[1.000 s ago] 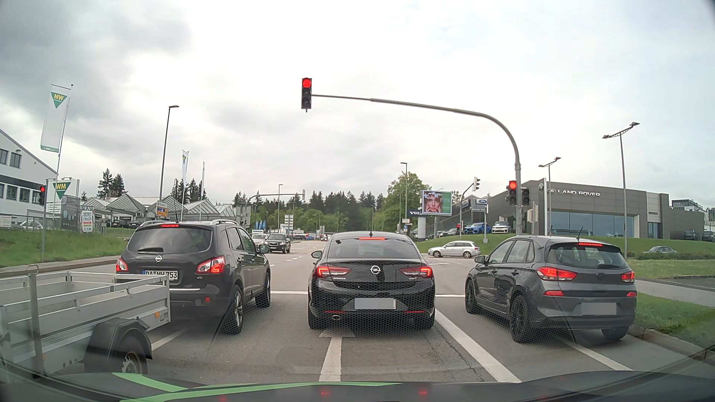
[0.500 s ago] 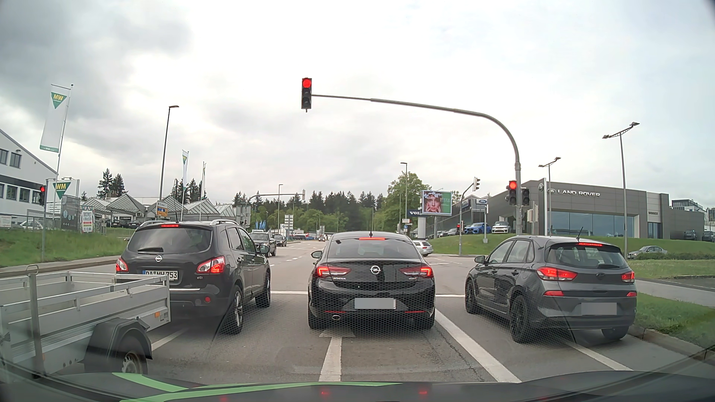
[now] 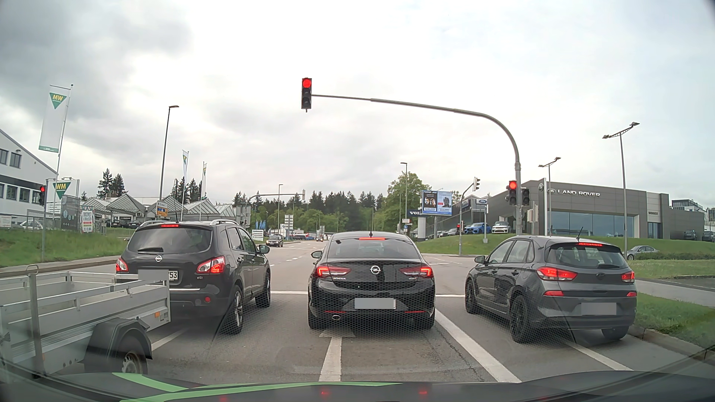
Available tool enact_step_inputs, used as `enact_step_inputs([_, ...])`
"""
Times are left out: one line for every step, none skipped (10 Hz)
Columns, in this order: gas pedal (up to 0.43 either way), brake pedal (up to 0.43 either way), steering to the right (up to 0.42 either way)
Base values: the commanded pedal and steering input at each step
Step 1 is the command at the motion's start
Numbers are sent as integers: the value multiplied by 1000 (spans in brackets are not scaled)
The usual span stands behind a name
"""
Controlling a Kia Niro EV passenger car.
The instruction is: Follow the waypoints while adhering to traffic rules and regulations
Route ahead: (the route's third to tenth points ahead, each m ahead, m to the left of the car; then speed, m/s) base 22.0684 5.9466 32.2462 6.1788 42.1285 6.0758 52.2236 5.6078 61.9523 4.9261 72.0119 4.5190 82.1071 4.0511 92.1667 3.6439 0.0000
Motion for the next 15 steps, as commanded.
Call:
enact_step_inputs([0, 0, 0])
enact_step_inputs([0, 0, 0])
enact_step_inputs([0, 0, 0])
enact_step_inputs([0, 0, 0])
enact_step_inputs([0, 0, 0])
enact_step_inputs([0, 0, 0])
enact_step_inputs([0, 0, 0])
enact_step_inputs([0, 0, 0])
enact_step_inputs([0, 0, 0])
enact_step_inputs([0, 0, 0])
enact_step_inputs([0, 0, 0])
enact_step_inputs([0, 0, 0])
enact_step_inputs([0, 0, 0])
enact_step_inputs([0, 0, 0])
enact_step_inputs([0, 0, 0])
